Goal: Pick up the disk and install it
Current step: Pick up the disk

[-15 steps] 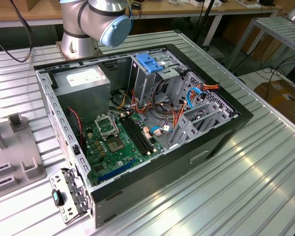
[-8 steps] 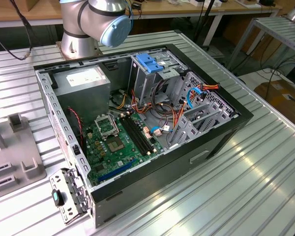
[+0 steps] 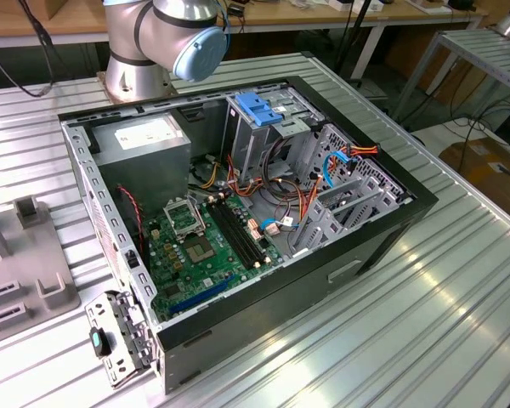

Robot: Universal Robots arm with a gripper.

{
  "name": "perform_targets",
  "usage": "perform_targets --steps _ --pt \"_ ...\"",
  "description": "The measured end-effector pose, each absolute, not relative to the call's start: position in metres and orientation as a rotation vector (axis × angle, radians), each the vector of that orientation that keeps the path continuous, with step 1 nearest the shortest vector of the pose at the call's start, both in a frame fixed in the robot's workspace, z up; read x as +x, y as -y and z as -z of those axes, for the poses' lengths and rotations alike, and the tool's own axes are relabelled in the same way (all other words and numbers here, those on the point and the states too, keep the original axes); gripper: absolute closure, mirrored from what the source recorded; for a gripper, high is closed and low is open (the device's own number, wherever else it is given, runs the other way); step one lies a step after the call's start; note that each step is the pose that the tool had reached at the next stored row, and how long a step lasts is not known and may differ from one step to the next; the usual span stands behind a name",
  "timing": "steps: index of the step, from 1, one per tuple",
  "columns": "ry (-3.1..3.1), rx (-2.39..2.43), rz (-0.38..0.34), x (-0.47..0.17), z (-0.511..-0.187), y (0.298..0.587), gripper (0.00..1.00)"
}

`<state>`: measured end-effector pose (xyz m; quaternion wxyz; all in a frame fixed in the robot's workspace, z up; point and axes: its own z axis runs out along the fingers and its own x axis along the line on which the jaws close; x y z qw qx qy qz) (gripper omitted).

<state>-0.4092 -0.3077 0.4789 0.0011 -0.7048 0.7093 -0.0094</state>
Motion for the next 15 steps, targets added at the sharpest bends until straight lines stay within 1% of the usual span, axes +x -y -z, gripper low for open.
perform_targets --steps 15 --pt "-2.227 -2.213 0.03 -0.4092 -0.4811 0.3077 0.65"
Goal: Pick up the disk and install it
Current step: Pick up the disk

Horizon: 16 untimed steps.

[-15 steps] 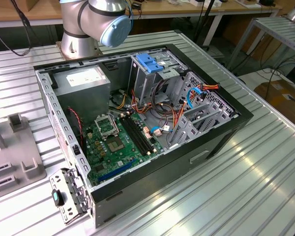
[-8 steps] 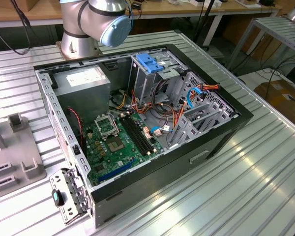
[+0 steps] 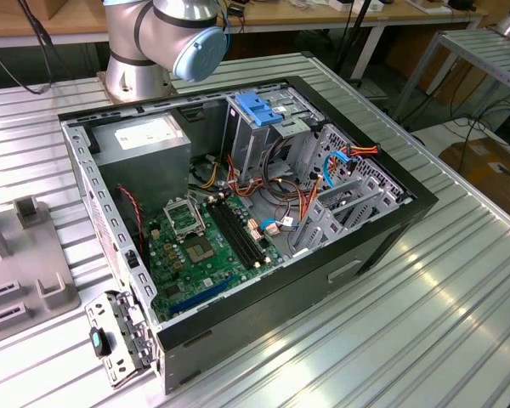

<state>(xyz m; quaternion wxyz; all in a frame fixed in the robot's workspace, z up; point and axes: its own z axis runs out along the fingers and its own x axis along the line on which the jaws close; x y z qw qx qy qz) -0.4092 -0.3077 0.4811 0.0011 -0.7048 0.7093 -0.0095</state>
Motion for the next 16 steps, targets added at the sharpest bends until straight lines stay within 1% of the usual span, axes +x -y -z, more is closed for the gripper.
perform_targets --steps 16 --pt "-2.227 -2.213 0.03 -0.4091 -0.4857 0.3077 0.65"
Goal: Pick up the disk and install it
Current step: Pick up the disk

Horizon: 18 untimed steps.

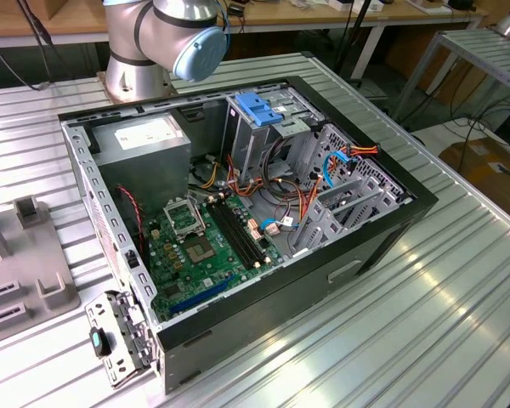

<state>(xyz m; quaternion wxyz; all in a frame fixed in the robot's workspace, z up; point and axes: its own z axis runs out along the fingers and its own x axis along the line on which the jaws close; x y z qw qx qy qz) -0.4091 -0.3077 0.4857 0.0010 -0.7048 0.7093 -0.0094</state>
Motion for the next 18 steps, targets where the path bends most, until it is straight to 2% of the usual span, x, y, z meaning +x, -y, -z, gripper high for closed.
perform_targets --steps 18 --pt "-2.227 -2.213 0.03 -0.396 -0.486 0.308 0.65"
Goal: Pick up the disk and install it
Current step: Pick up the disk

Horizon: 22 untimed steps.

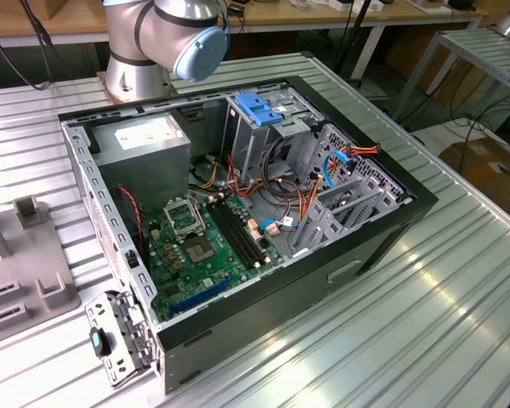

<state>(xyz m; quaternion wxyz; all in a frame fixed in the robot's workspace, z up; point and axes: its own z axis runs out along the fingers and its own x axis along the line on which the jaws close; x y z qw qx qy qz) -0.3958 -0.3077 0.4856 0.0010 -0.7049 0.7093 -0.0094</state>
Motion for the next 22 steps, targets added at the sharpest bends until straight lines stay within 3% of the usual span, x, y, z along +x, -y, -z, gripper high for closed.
perform_targets --steps 22 --pt "-2.227 -2.213 0.03 -0.383 -0.486 0.308 0.65"
